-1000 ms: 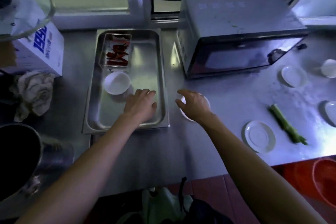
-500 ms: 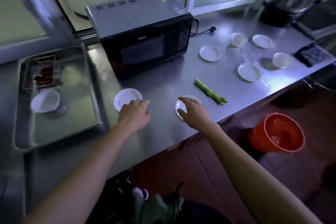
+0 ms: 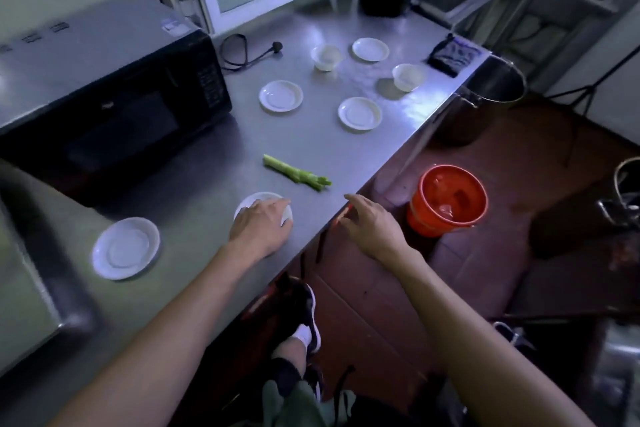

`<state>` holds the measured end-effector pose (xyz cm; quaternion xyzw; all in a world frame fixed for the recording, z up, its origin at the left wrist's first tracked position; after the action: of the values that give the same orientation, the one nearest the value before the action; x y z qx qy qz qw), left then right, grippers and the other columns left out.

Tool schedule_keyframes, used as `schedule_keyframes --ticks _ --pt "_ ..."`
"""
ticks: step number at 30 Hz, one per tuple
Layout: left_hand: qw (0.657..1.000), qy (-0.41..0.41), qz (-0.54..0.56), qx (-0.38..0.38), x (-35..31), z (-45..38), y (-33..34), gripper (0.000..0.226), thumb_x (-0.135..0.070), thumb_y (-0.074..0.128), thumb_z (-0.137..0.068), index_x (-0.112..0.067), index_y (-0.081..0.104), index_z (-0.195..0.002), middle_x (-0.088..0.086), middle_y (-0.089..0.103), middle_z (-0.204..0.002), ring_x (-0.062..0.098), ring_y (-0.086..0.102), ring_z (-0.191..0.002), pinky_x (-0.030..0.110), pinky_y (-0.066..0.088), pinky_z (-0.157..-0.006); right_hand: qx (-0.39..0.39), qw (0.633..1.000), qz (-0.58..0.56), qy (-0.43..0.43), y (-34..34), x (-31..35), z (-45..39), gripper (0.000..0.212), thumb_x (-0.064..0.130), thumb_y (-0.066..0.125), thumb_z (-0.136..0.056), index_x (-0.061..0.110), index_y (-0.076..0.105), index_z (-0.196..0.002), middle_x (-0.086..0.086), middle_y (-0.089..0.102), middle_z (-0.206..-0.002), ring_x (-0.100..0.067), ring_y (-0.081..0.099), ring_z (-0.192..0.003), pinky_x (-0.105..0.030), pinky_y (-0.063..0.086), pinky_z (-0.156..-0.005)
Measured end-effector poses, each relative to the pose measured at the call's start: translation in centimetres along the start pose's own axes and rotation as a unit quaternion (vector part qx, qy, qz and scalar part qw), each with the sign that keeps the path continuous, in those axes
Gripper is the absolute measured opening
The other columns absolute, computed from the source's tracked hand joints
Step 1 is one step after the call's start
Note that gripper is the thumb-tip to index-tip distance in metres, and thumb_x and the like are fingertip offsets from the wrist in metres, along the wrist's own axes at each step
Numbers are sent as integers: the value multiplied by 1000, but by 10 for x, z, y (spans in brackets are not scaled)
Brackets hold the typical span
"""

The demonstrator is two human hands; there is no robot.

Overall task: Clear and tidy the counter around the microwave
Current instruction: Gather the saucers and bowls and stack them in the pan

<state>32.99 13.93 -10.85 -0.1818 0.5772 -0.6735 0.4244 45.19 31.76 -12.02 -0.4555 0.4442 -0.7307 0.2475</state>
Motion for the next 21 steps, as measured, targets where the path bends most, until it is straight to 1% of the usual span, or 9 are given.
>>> schedule_keyframes --ticks 2,5,7,10,13,17,21 --pt "1000 21 8 10 -21 -25 3 48 -39 47 -98 -25 48 -144 2 54 -143 26 49 -129 39 42 -104 -3 1000 4 12 -10 -18 -10 56 35 59 -92 22 46 -146 2 50 -149 -28 52 -129 -46 47 -100" --pt "999 45 23 11 -48 -65 4 45 -39 49 -97 -26 51 -140 4 57 -138 30 55 -122 39 45 -97 -9 999 16 34 -29 -43 -36 56 36 59 -94 23 44 -147 2 48 -151 -26 50 -132 -44 45 -102" --pt "998 54 40 11 -60 -93 5 43 -39 50 -95 -28 53 -137 2 59 -135 28 56 -121 39 46 -95 -7 999 23 44 -41 -57 -55 56 36 58 -95 23 44 -147 3 48 -151 -26 49 -133 -43 44 -104" --pt "997 58 54 26 -76 -134 6 48 -41 50 -95 -26 51 -141 2 59 -137 27 53 -124 39 44 -98 -5 997 16 69 -57 -80 -78 55 35 58 -95 23 44 -148 3 49 -150 -25 49 -133 -41 45 -104" --pt "995 76 38 42 -101 -172 7 49 -41 47 -97 -26 47 -143 2 55 -142 27 52 -126 40 42 -102 -15 996 14 89 -71 -104 -90 55 35 58 -95 23 45 -147 2 50 -149 -25 50 -132 -41 45 -102" --pt "991 122 11 55 -151 -212 4 47 -40 46 -98 -25 47 -143 1 53 -144 27 50 -127 41 41 -102 -26 993 11 118 -92 -139 -104 53 34 59 -96 21 45 -146 0 52 -147 -27 53 -128 -42 46 -100" --pt "984 162 -27 63 -203 -247 5 48 -40 46 -97 -27 46 -144 0 53 -143 26 50 -128 41 40 -103 -41 992 -3 117 -115 -172 -124 50 32 59 -96 20 47 -143 -1 55 -143 -27 54 -126 -43 47 -99"
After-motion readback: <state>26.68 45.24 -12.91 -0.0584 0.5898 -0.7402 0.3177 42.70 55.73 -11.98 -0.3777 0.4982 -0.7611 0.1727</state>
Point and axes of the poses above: each hand's wrist, its own z-axis away from the middle knuckle, its own y-axis out of the palm, x = y × z, the point moved 6 cm from there along -z, towards the middle knuckle
